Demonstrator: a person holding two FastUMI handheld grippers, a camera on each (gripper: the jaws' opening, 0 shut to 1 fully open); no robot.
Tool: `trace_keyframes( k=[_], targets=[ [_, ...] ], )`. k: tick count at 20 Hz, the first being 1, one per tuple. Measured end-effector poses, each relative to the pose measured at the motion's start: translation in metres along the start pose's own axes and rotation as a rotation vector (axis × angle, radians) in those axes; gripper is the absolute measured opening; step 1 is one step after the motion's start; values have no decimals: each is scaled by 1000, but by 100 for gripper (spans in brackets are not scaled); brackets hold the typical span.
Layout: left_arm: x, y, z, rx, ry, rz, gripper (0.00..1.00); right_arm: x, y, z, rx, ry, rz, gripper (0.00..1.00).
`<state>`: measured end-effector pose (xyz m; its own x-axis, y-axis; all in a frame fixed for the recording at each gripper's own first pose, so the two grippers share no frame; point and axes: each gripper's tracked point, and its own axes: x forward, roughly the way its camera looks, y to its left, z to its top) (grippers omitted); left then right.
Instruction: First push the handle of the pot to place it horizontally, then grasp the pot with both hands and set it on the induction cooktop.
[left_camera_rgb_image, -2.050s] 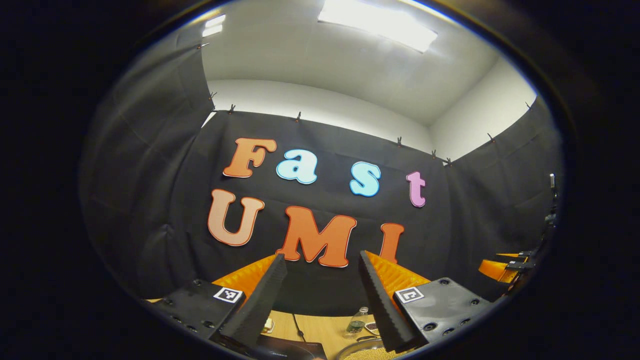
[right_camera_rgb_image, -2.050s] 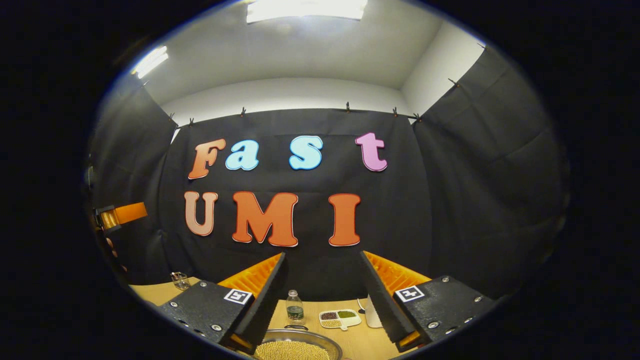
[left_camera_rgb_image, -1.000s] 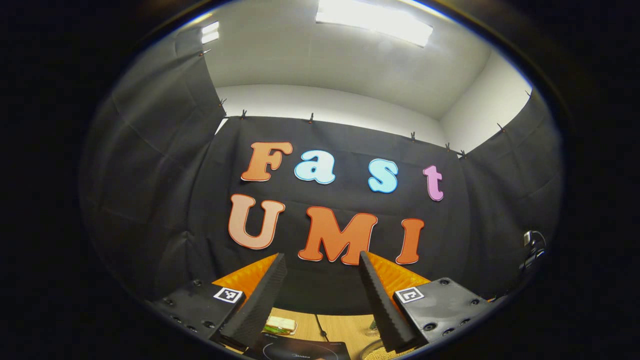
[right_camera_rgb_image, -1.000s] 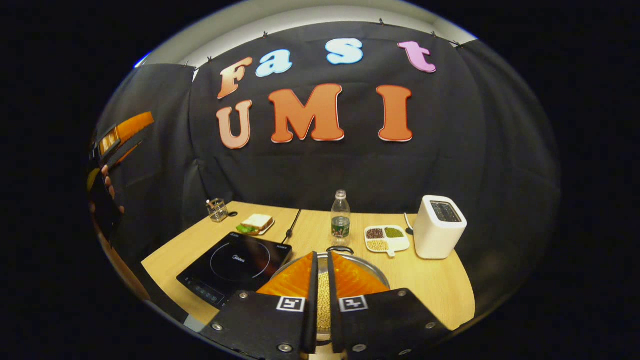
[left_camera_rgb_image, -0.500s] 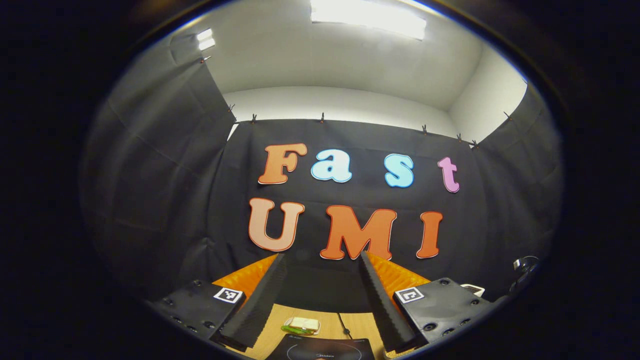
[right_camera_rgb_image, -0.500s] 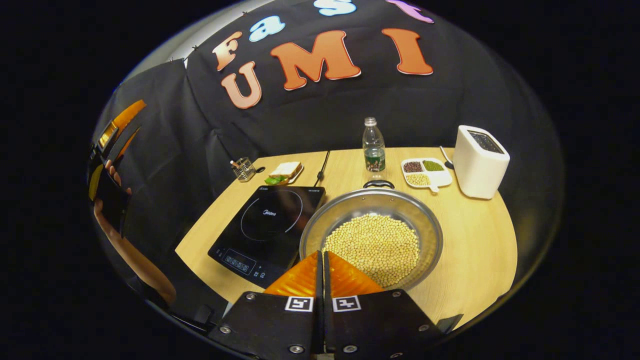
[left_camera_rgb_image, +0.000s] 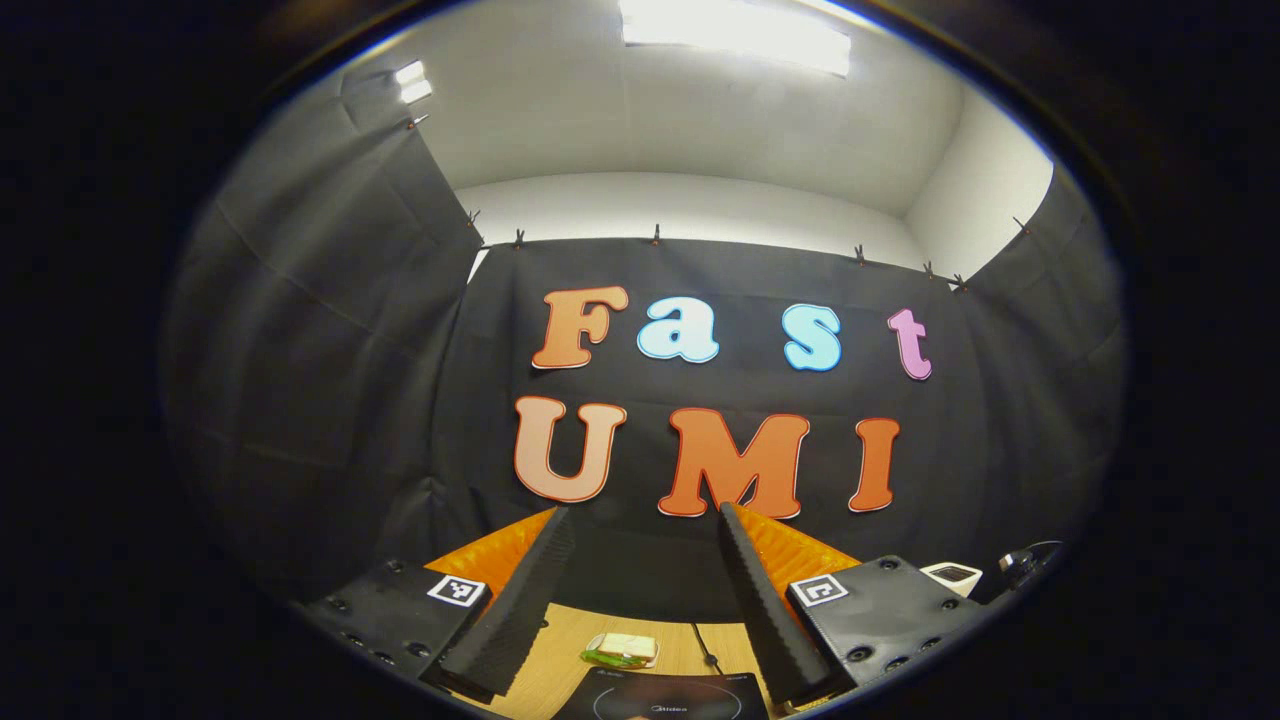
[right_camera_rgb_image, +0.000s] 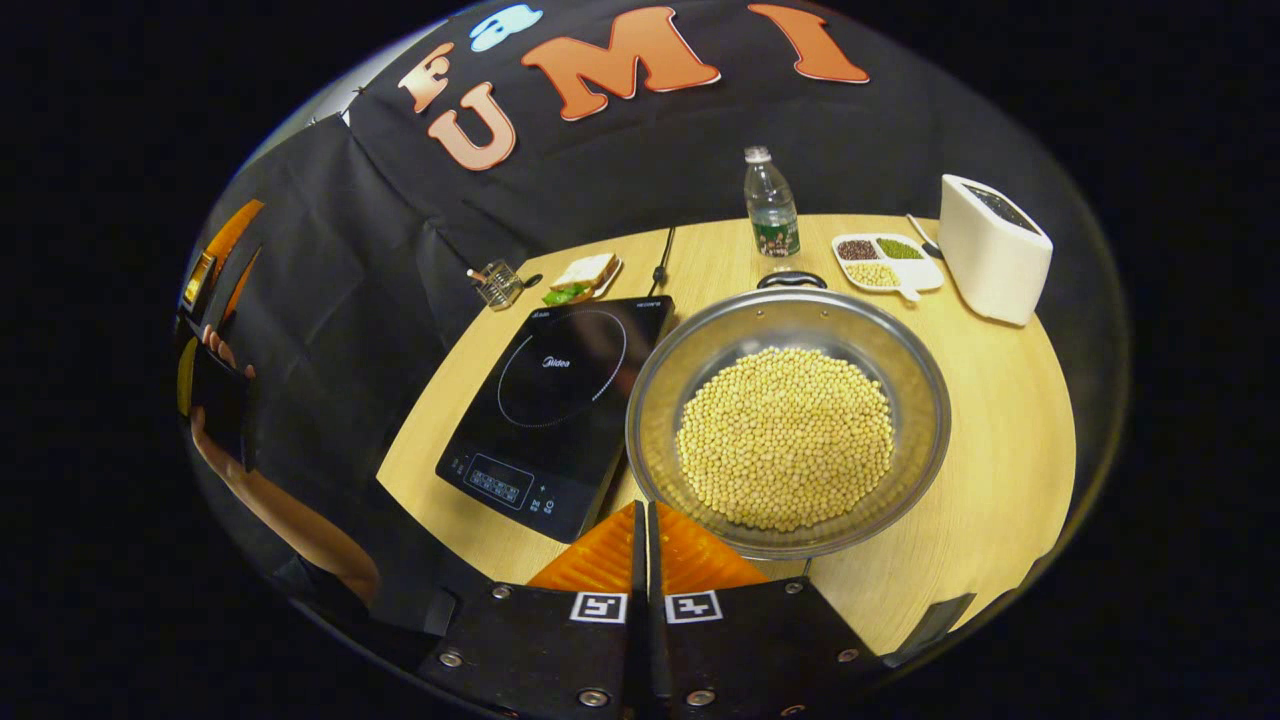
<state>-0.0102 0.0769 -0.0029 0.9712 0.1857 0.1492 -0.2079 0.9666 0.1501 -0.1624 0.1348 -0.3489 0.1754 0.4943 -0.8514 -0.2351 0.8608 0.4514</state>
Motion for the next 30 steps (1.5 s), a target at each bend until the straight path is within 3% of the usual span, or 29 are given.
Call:
trace_keyframes(
  k=[7,10,13,15,24,30],
  targets=[
    [7,9,-20,7,38,30,97,25,5,-33,37,103,10,0],
    [8,10,-24,7,52,35,93,35,4,-45,24,126,0,0],
    [10,13,-23,13,47,41,97,42,-3,-53,38,151,-11,0],
    [11,12,-24,16,45,43,97,47,-13,-54,62,159,-36,0],
    [23,-6,-50,7,98,18,97,52,-17,-59,107,184,10,0],
    [32,-15,-62,-11,119,-1,95,45,-36,-61,107,182,-30,0]
  ],
)
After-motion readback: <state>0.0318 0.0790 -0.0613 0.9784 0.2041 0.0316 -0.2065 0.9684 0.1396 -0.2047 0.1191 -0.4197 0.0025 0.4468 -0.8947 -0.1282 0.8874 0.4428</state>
